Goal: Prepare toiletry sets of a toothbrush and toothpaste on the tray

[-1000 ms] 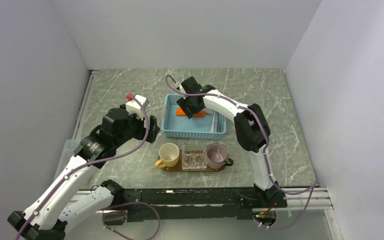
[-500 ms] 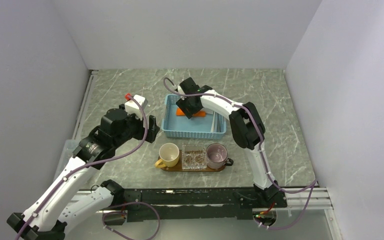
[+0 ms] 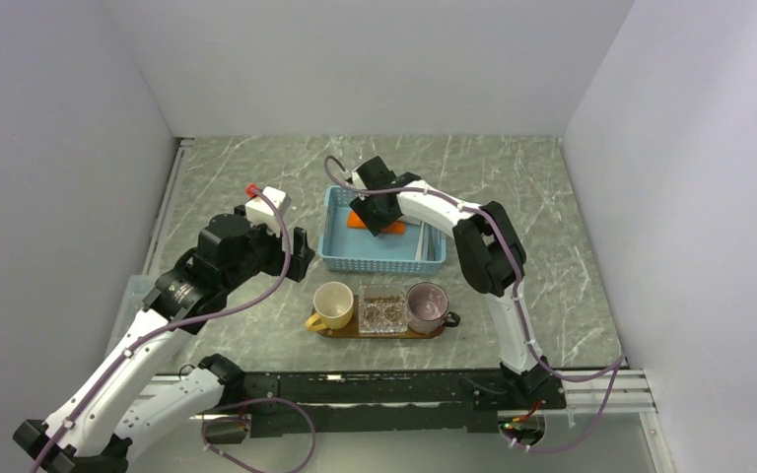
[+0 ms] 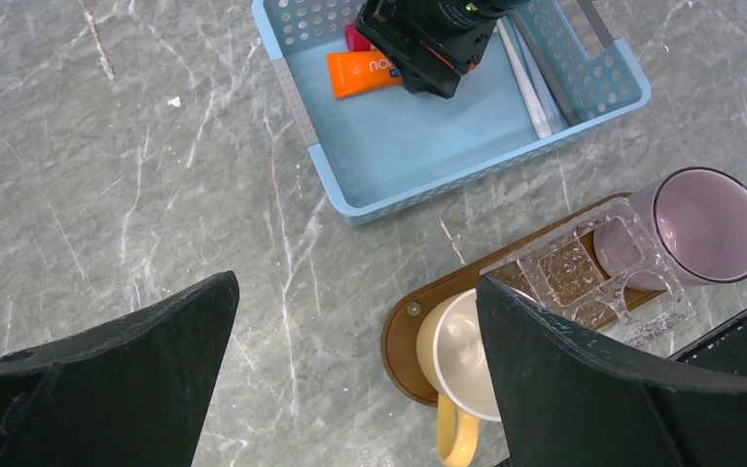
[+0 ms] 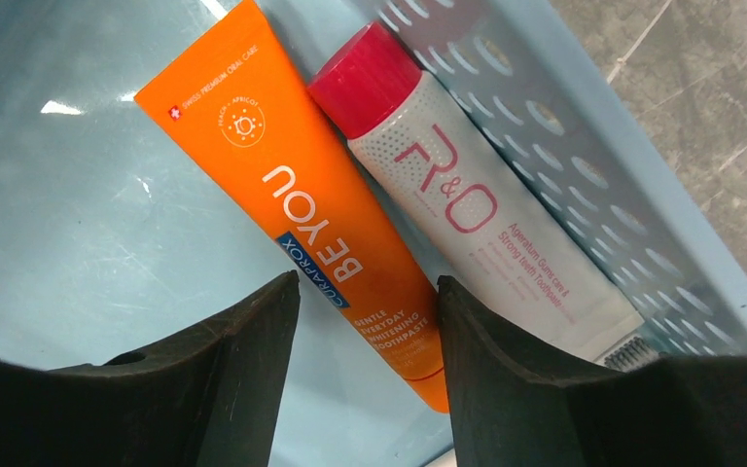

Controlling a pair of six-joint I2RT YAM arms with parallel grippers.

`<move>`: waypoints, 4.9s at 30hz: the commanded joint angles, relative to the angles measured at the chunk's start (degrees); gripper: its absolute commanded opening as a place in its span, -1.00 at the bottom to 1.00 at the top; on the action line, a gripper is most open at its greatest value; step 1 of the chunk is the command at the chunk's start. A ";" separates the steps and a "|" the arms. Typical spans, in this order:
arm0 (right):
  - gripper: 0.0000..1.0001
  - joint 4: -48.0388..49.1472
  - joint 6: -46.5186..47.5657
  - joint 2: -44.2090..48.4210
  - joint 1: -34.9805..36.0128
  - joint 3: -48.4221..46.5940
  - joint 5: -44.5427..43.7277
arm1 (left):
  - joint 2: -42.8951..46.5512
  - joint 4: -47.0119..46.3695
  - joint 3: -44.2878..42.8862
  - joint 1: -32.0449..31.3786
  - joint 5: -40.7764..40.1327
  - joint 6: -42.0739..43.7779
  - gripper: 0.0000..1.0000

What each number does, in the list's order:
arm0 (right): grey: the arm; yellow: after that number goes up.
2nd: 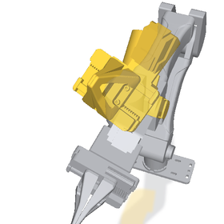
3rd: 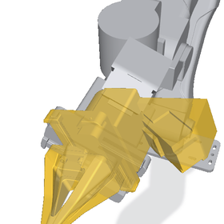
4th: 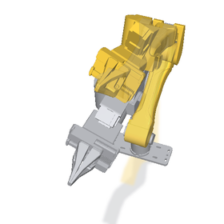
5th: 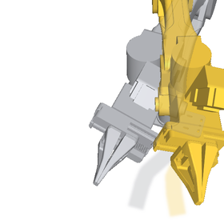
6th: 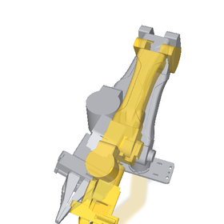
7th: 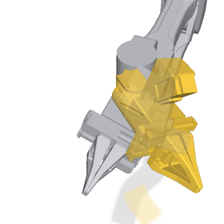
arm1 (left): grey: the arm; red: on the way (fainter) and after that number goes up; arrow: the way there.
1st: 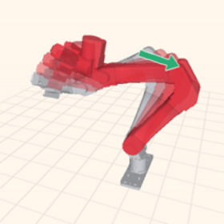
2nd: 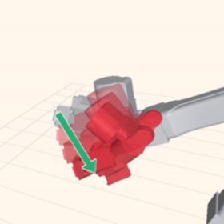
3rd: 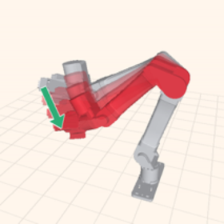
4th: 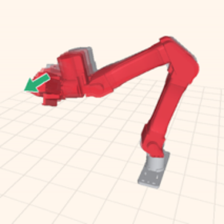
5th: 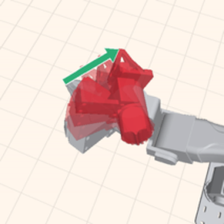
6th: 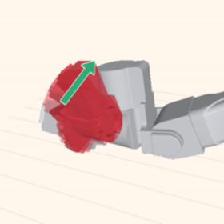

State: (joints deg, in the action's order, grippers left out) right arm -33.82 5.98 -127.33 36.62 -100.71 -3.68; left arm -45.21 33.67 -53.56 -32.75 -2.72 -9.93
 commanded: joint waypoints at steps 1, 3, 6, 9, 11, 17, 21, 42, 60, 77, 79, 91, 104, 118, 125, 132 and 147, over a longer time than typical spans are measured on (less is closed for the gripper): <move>0.12 -1.22 -2.40 2.52 1.83 2.11 2.48 | 0.76 -1.81 0.03 0.25 0.44 -0.05 0.99; 0.11 -1.66 -2.98 3.07 2.63 2.19 2.07 | 0.87 -1.70 -0.03 0.24 0.44 -0.04 0.99; 0.09 -2.76 -3.76 3.71 3.70 1.71 2.14 | 1.07 -1.76 0.01 0.23 0.52 0.08 0.99; 0.09 -2.56 -4.71 4.22 4.18 1.61 2.43 | 1.29 -1.81 0.09 0.23 0.57 0.02 0.99; 0.09 -2.91 -5.29 3.93 4.11 1.06 3.79 | 1.43 -1.77 0.12 0.23 0.58 0.07 0.99; 0.07 -5.14 -5.89 0.49 4.21 -4.45 4.04 | 1.88 -1.65 0.23 0.23 0.27 0.24 0.98; 0.05 -6.07 -5.89 -0.93 4.29 -7.03 4.21 | 1.97 -1.71 0.34 0.24 -0.04 0.34 0.98; 0.03 -7.68 -4.04 -2.39 4.90 -3.17 3.84 | 1.18 -1.68 0.17 0.23 0.08 0.22 0.98; -0.55 -7.36 -3.34 -1.56 4.86 -0.64 2.81 | 1.64 -1.67 0.23 0.32 -0.33 0.26 0.98; -0.75 -1.17 -5.27 17.66 5.52 10.18 -1.31 | 0.79 -1.30 -2.33 0.33 1.09 -2.66 0.98; -0.75 0.11 -5.40 20.20 5.57 11.99 -2.01 | 0.60 -0.95 -3.67 0.35 1.79 -3.28 0.98; -0.72 11.19 -4.50 36.30 8.33 24.53 -4.97 | -6.13 3.13 -14.41 0.51 4.66 -11.83 0.98; -0.62 16.35 -7.50 61.81 13.95 38.59 -2.53 | -14.55 3.15 -18.69 7.80 29.11 -20.95 0.98; -0.62 13.42 -8.78 69.54 24.81 39.33 -8.73 | -16.13 0.95 -19.87 8.32 45.75 -23.46 0.80; -0.62 13.16 -8.54 68.92 29.63 37.81 -12.59 | -16.82 5.43 -20.77 8.36 47.81 -21.48 0.55; -0.61 13.43 -7.73 67.79 34.02 37.13 -16.34 | -17.13 7.63 -20.98 8.32 48.87 -20.40 0.24; -0.61 14.89 -4.57 65.04 40.04 35.14 -24.78 | -18.33 8.17 -19.65 8.32 52.04 -19.58 -0.12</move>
State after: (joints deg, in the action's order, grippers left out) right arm -22.61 -0.80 -61.73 75.16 -61.82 -24.03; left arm -63.53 41.91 -72.40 -24.67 46.72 -30.68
